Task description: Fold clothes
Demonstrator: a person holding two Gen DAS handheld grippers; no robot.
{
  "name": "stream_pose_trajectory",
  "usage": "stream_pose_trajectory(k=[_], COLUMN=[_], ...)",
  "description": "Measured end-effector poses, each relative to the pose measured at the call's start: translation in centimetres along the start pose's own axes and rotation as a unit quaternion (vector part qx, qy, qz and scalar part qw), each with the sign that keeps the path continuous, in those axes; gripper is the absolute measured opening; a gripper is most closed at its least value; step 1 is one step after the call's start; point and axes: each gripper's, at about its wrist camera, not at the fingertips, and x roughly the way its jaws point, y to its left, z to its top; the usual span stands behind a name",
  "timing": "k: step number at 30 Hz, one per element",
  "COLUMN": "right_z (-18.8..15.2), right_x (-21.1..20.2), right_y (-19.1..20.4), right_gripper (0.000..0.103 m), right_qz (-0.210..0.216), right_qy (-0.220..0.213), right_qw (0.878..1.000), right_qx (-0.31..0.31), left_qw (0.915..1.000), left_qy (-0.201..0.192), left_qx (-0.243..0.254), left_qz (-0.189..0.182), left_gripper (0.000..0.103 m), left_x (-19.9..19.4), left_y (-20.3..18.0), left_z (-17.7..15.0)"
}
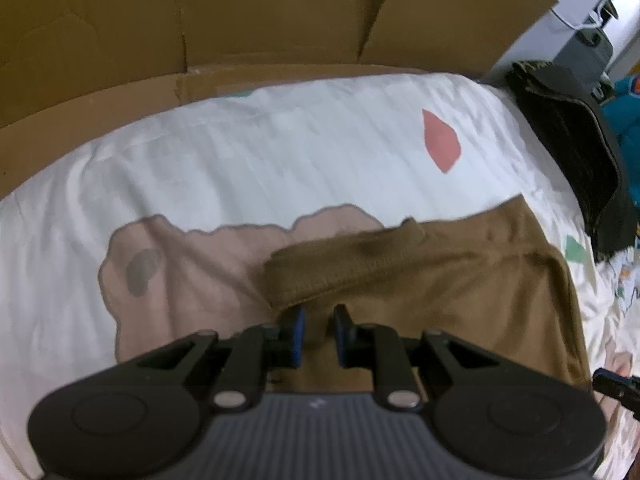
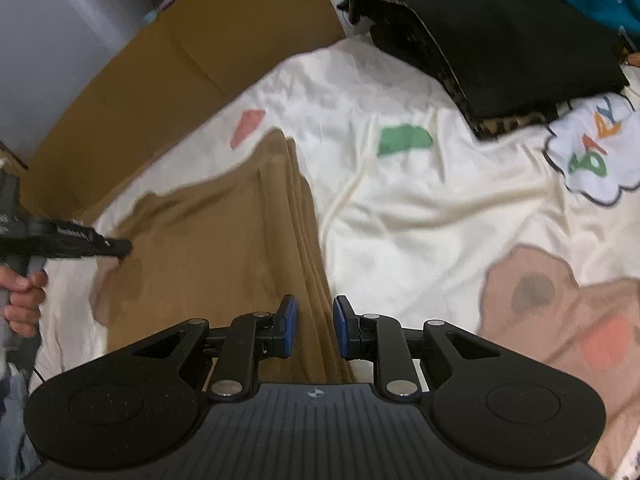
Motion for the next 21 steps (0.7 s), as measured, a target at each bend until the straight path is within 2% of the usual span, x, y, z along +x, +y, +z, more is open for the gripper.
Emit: stream_pose_trajectory(k=[4, 9, 21], right_z=[1.3, 2.9, 4.9], right_x=[0.7, 2.3, 5.9], right_y=[0.8, 2.3, 4.0], right_gripper=[0.025, 0.041, 0.041], right_qz=[0.017, 0.020, 0.004], right_qy=[-0.013, -0.025, -0.030], right_qw=[1.000, 0.999, 0.999], right_qx=[0.000, -0.021, -0.036], left_qw=[1.0000, 1.0000, 0.9998], left_qy=[0.002, 0.005, 0.019], left_qx=[0.001, -0.003, -0.003], left_qz=[-0.001, -0.005, -0.011], left_gripper=[0.016, 0.016, 0.014], left_x=[0.2, 0.0, 0.9], left_y=[0.1, 0.4, 1.1], left_z=[0.1, 0.1, 0.3])
